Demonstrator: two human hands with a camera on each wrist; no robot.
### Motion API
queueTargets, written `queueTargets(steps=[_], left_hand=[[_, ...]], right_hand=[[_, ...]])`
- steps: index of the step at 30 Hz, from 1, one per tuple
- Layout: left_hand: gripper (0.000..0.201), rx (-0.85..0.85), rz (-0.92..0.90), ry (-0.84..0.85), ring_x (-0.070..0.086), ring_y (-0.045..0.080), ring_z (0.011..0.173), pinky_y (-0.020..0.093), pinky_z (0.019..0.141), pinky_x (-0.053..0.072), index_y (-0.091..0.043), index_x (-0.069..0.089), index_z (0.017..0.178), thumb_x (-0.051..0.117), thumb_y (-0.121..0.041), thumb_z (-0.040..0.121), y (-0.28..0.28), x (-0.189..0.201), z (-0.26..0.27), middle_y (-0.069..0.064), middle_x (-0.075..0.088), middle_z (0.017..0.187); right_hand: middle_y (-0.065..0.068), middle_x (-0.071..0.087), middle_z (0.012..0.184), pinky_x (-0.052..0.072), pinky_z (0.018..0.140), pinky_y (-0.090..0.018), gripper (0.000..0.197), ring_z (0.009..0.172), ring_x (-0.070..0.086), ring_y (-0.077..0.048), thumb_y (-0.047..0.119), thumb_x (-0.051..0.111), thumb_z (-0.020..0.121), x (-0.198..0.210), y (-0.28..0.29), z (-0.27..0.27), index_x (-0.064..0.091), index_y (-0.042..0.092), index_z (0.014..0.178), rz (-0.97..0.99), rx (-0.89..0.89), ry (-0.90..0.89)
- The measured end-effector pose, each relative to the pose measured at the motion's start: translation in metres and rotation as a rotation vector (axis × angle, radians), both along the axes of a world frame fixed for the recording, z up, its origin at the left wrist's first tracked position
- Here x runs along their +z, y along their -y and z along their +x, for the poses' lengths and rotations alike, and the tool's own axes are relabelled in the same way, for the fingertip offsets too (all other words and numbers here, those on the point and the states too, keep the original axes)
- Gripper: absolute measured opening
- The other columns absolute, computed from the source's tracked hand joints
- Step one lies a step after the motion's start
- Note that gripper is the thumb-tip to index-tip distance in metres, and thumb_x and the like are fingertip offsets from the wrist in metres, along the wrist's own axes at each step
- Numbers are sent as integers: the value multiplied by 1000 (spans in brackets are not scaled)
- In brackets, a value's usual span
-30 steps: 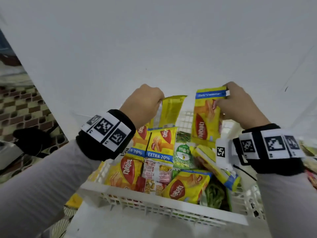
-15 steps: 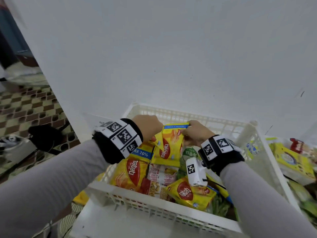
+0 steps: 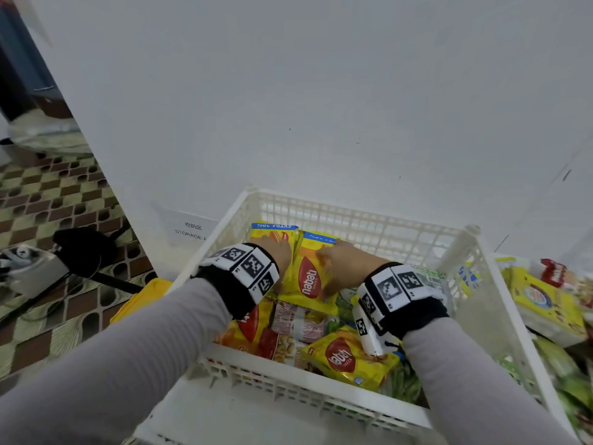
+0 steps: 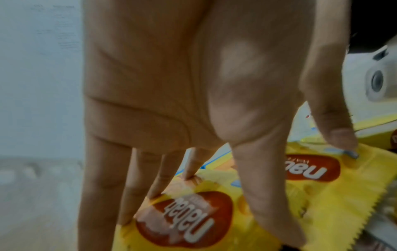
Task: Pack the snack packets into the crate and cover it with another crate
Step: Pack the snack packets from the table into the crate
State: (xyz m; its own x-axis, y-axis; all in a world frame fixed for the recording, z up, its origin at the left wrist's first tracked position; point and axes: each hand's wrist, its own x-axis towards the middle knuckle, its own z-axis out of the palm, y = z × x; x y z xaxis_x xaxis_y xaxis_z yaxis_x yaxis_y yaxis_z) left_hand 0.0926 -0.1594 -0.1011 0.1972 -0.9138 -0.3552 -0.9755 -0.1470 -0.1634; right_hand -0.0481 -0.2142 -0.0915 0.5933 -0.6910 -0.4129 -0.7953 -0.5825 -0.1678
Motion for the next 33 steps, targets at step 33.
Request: queueTargets(steps=[33], left_hand=[[62, -114, -57, -158, 35, 31, 131, 41, 103, 39, -12, 29, 141, 58, -30, 89, -8, 11, 5, 18, 33, 144]], right_hand=[[-12, 16, 156, 18, 115, -41, 80, 145, 10, -27, 30, 72, 80, -14, 17, 5, 29, 11, 145, 147, 67, 334]])
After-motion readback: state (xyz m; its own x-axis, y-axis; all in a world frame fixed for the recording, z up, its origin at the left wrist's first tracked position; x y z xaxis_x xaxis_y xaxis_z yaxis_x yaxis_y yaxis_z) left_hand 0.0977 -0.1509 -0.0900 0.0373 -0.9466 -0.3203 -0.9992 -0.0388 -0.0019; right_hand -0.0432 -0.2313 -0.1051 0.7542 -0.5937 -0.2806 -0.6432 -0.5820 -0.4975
